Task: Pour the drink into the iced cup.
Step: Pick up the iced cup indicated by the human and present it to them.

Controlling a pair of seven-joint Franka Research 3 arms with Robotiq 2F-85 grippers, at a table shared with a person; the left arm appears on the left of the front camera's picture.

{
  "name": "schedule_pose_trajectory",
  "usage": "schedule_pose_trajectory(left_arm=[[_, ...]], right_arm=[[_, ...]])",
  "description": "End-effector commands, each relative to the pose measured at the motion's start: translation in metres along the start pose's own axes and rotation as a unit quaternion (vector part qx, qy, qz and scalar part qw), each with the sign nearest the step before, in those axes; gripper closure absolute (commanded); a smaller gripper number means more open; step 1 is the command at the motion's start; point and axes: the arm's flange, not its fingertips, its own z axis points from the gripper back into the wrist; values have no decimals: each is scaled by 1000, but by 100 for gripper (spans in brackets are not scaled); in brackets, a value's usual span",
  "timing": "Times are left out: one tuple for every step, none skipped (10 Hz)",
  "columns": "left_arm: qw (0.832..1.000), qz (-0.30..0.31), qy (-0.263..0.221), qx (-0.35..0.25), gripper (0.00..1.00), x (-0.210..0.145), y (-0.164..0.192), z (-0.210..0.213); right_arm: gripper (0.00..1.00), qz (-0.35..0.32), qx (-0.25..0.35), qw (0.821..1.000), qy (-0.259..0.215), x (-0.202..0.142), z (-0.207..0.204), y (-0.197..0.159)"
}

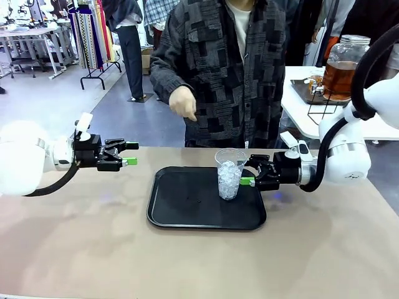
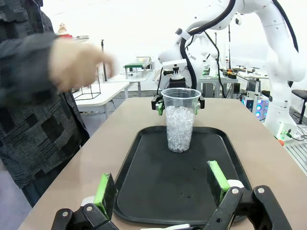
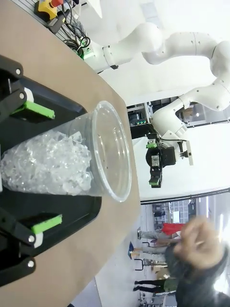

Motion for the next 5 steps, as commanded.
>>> schedule_pose_trajectory(left_arm=[[1000, 2, 3, 0, 0, 3, 1, -1], [1000, 2, 3, 0, 0, 3, 1, -1], [1000, 2, 3, 0, 0, 3, 1, -1], [1000, 2, 3, 0, 0, 3, 1, -1], [1000, 2, 3, 0, 0, 3, 1, -1]], right_arm=[[0, 2, 1, 1000, 5, 2, -7, -3], [0, 4, 2, 1000, 4, 2, -9, -3], [0, 10, -6, 1000, 8, 1, -12, -5], [0, 5, -1, 1000, 8, 0, -16, -8], [0, 4, 3, 1000, 10, -1, -22, -8]])
